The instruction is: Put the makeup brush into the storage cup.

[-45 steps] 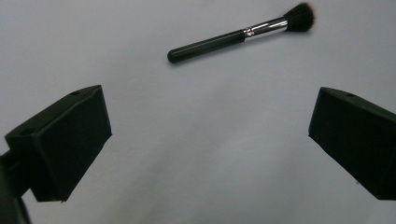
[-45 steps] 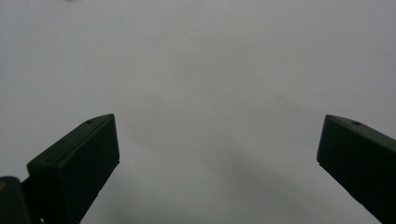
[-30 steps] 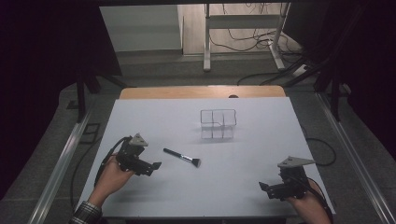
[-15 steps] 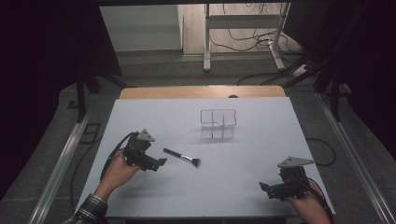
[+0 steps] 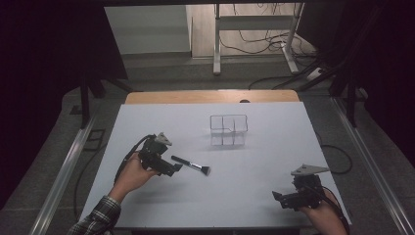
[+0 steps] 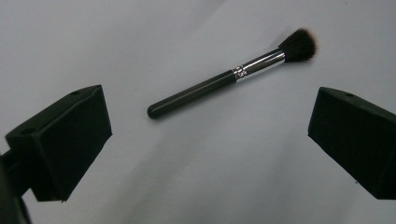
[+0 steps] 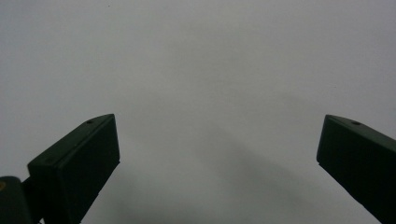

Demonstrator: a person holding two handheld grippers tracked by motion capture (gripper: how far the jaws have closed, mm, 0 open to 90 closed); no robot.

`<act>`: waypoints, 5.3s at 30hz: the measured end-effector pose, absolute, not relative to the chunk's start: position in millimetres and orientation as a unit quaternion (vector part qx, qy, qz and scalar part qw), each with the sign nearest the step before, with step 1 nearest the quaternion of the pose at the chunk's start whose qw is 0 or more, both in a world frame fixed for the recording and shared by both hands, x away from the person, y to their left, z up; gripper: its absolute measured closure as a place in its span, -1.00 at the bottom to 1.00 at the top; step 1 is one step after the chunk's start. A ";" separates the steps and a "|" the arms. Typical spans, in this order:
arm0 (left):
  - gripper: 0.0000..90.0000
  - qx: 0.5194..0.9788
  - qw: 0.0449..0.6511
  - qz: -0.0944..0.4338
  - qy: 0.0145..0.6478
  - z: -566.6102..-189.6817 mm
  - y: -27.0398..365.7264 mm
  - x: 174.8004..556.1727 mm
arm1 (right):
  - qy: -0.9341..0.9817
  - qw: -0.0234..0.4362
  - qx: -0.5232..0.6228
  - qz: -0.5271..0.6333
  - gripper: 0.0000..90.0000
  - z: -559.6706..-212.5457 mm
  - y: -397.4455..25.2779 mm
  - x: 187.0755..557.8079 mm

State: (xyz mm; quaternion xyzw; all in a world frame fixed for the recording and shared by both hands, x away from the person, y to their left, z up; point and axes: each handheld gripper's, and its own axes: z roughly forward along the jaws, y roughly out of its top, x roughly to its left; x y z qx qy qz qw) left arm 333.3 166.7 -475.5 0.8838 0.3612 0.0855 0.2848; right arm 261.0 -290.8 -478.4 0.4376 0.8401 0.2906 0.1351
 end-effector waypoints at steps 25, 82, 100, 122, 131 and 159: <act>-1.00 0.899 0.271 0.072 0.338 -481.8 136.5 355.1 | 0.842 0.132 0.434 0.291 -1.00 -479.2 -290.1 260.9; -0.26 0.927 0.222 0.049 0.299 -518.8 115.1 371.2 | 0.857 0.123 0.415 0.279 -1.00 -482.3 -287.4 260.1; 0.76 0.927 0.235 0.044 0.288 -510.3 121.0 361.7 | 0.859 0.122 0.413 0.278 -1.00 -482.1 -287.3 259.8; 0.76 0.907 0.305 0.038 0.289 -488.8 130.1 340.0 | 0.852 0.119 0.408 0.305 -1.00 -479.5 -286.6 259.5; 0.76 0.894 0.333 0.038 0.297 -482.3 132.1 326.4 | 0.854 0.118 0.403 0.308 -1.00 -479.4 -285.2 258.9; 0.76 0.870 0.396 0.039 0.292 -461.8 143.6 283.9 | 0.848 0.126 0.391 0.335 -1.00 -475.4 -279.8 257.2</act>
